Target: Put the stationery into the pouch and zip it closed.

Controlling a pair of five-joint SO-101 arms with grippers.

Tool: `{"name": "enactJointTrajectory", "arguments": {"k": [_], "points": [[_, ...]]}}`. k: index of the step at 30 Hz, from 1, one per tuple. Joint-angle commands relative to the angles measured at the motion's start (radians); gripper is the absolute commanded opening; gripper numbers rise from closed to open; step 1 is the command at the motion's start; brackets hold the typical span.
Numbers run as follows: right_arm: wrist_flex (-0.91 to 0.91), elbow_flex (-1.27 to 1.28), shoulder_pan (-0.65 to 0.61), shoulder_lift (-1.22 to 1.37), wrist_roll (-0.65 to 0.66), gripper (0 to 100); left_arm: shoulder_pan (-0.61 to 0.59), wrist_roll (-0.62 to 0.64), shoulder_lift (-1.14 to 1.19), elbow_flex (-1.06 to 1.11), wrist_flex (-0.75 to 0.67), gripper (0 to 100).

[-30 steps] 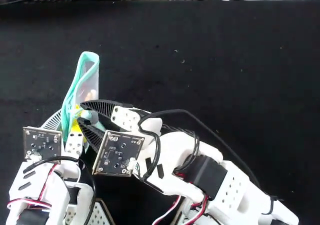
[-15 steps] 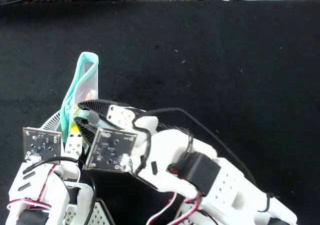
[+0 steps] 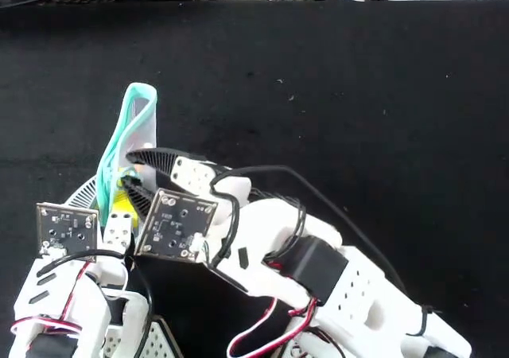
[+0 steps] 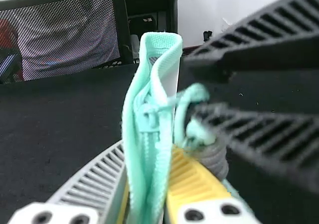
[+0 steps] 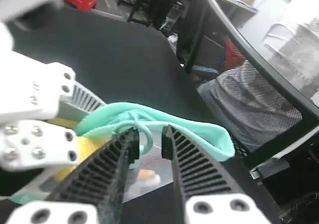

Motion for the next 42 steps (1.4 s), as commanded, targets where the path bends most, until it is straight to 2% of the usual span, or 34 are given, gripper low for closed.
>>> {"name": "enactJointTrajectory", "arguments": {"k": [1,5,20,22,24,26,37,42], "points": [[-0.021,-0.033,0.018,0.004,0.003,11.9,0.019,-0.003,-0.005,-0.013,0.009,4],[-0.02,-0.033,0.018,0.004,0.003,16.7,0.019,-0.003,-0.005,-0.013,0.008,4],[-0.08,0.019,-0.015,0.013,0.003,14.2,0.019,-0.011,-0.005,-0.013,0.011,4],[-0.083,0.015,-0.015,0.03,0.003,10.1,0.019,-0.026,-0.005,-0.013,0.011,4],[-0.095,0.004,-0.014,0.05,0.008,0.8,0.019,-0.029,-0.005,-0.013,0.011,4],[-0.098,0.001,-0.009,0.059,0.005,2.5,0.019,-0.029,-0.005,-0.012,0.011,4],[-0.11,-0.033,0.157,0.053,0.002,1.2,0.019,-0.029,-0.005,-0.008,0.011,3],[-0.137,-0.028,0.195,0.027,-0.055,1.2,0.019,-0.029,-0.005,-0.008,0.011,3]]}}
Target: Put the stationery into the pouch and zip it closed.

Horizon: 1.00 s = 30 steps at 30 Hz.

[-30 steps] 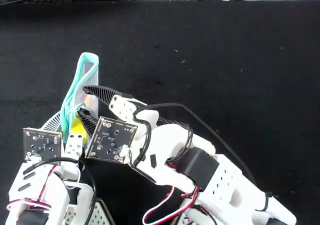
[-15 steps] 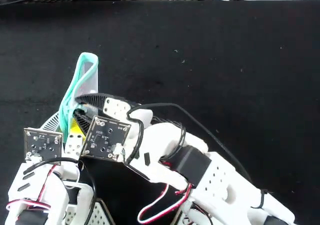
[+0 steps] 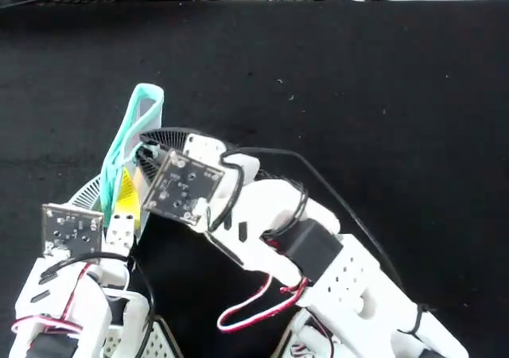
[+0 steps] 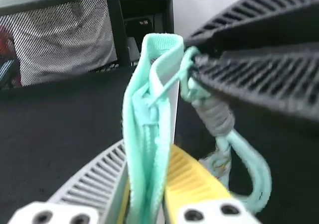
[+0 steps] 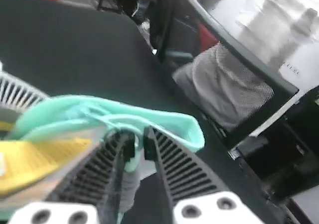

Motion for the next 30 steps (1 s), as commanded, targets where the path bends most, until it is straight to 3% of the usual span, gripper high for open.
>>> {"name": "enactJointTrajectory", "arguments": {"k": [1,10,24,30], "points": [[-0.043,-0.047,0.06,-0.03,-0.035,1.2,0.005,-0.006,-0.005,-0.007,0.009,3],[-0.101,-0.022,0.106,-0.025,-0.066,1.2,0.005,-0.006,-0.005,-0.007,0.009,3],[-0.176,0.01,0.284,-0.025,-0.068,1.2,0.005,-0.005,-0.005,-0.004,0.009,3],[-0.175,0.012,0.275,-0.025,-0.068,1.2,0.005,-0.006,-0.005,-0.004,0.009,3]]}}
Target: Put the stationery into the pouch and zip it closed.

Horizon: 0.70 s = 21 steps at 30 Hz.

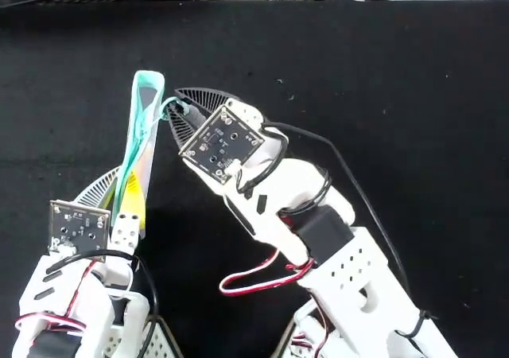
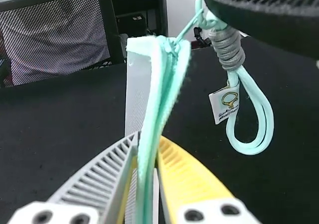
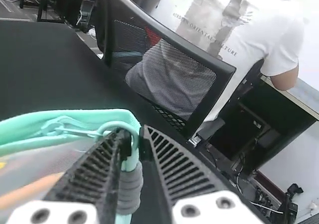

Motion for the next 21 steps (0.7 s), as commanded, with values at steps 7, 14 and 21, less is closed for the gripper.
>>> {"name": "enactJointTrajectory", "arguments": {"k": [7,14,21], "points": [[-0.002,-0.008,-0.069,-0.024,-0.002,1.2,0.002,-0.003,-0.006,-0.013,0.009,4],[0.092,-0.025,-0.172,-0.134,0.015,1.2,-0.002,-0.008,-0.006,-0.047,0.023,4],[0.212,0.048,-0.276,-0.251,0.091,1.2,0.001,0.0,-0.006,-0.041,0.037,13]]}}
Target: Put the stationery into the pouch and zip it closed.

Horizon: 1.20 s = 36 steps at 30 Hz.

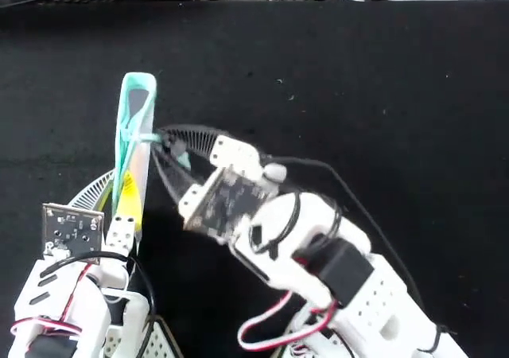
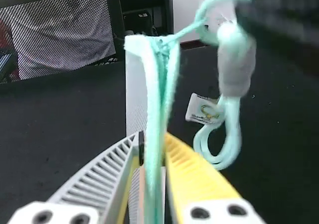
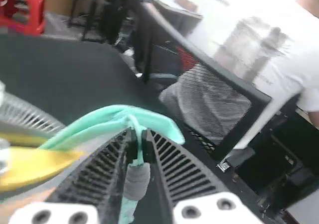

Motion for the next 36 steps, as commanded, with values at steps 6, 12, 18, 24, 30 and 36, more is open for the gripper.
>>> {"name": "enactJointTrajectory", "arguments": {"k": [6,12,18,24,30,36], "points": [[0.029,0.065,-0.087,-0.14,0.037,1.2,0.004,-0.002,-0.005,-0.033,0.008,14],[0.025,0.113,-0.087,-0.148,0.037,1.2,0.004,-0.002,-0.005,-0.039,0.0,14],[0.025,0.124,-0.087,-0.151,0.037,1.2,0.005,-0.002,-0.005,-0.045,-0.061,14],[0.025,0.131,-0.083,-0.148,0.037,1.2,0.005,0.0,0.005,-0.03,-0.163,14],[0.028,0.131,-0.083,-0.148,0.037,1.2,0.005,0.0,-0.003,0.048,-0.204,8],[0.023,0.131,-0.083,-0.145,0.037,1.2,0.004,-0.014,-0.003,0.033,-0.18,3]]}}
